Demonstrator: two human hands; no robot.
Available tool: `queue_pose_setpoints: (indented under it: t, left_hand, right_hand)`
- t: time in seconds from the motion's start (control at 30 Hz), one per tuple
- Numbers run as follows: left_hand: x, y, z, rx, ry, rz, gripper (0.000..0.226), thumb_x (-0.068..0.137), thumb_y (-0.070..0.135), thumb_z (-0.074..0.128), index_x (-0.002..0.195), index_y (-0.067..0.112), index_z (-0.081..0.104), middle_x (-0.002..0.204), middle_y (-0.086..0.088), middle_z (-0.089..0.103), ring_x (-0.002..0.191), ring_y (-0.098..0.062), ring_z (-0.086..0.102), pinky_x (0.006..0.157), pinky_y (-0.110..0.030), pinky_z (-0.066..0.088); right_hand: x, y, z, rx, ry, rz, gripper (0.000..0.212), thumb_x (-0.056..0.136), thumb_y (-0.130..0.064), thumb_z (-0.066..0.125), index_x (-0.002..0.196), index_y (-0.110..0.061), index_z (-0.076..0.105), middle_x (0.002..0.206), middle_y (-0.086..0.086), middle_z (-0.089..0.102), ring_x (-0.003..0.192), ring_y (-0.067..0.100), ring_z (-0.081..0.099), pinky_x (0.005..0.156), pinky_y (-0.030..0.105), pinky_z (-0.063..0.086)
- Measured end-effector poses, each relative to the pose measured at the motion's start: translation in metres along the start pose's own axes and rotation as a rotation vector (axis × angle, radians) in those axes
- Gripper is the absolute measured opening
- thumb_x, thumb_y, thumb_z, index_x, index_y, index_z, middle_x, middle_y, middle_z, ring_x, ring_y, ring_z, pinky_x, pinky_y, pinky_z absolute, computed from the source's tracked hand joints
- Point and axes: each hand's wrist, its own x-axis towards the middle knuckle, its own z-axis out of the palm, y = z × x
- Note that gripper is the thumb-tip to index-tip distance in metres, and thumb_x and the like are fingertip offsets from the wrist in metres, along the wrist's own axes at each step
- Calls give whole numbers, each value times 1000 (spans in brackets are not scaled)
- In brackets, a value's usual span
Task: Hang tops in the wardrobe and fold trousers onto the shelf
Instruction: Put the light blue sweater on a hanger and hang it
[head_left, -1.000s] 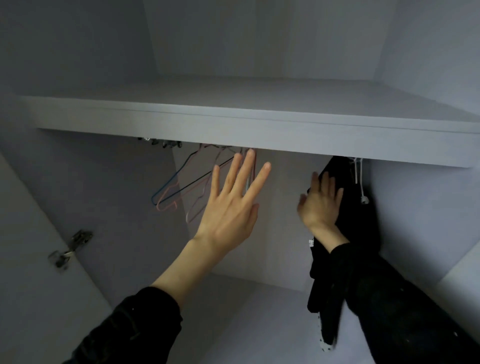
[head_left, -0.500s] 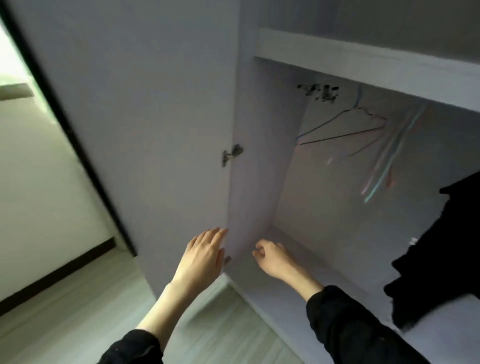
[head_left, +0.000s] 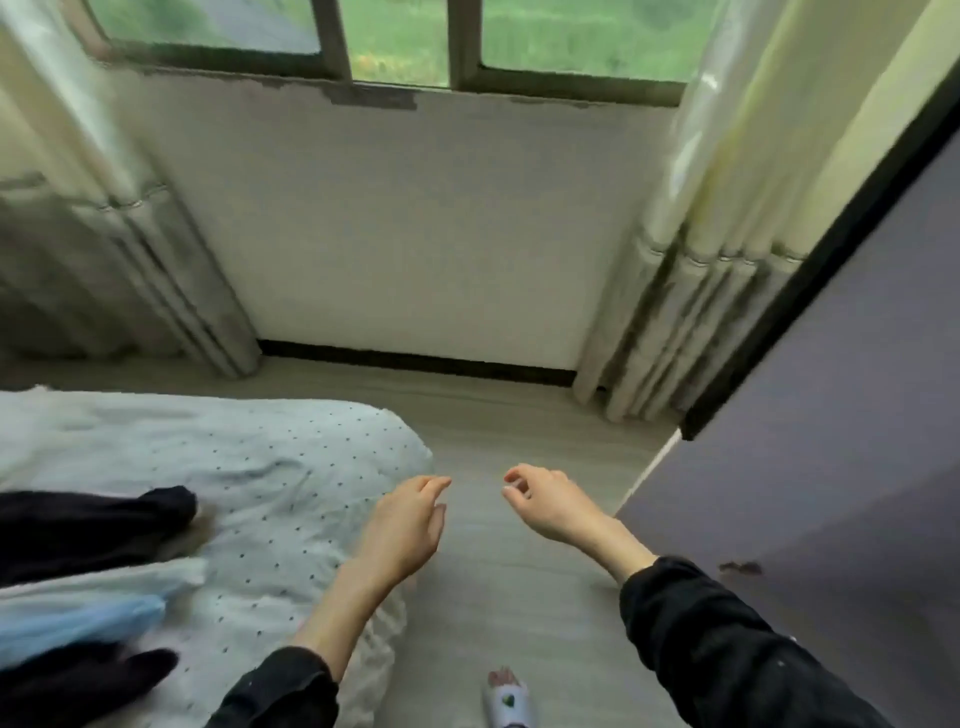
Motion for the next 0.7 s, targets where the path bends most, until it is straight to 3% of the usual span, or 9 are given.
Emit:
queue_pose_setpoints:
  t: [0.3,0.4,0.53,0.7]
  left_hand:
    - [-115,-137,-43,-101,242,-691,43,100,23,34,143,22,35,145,4,39,133,-15,35,107,-29,30]
    - [-153,-161,-48,-144,297,-822,42,99,20,35,141,20,37,144,3,40,132,-15,37,103,-29,33]
    - [-196,-195,-47,-144,349,-932,43,100,19,36,142,17,37,145,3,38,135,-12,32,107,-23,26]
    - [-247,-250,-40,-227,295,-1016,45,101,23,34,146,20,30,152,3,27,141,-12,20,114,-28,21]
  right_hand:
    - [86,-190,60,-251,-312,-555,37,100,-33,40,132,-15,50,127,4,60,113,20,57,91,28,43]
    - [90,-233,96,-321,-403,-655,37,100,-32,41,133,-16,49,126,3,61,111,21,58,90,28,43]
    - [88,-277,151,-418,-488,-750,36,100,-32,42,132,-18,50,124,2,62,110,22,58,87,26,43]
    - [92,-329,235,-476,-516,-744,34,96,-29,46,127,-17,54,118,5,64,108,23,58,84,30,45]
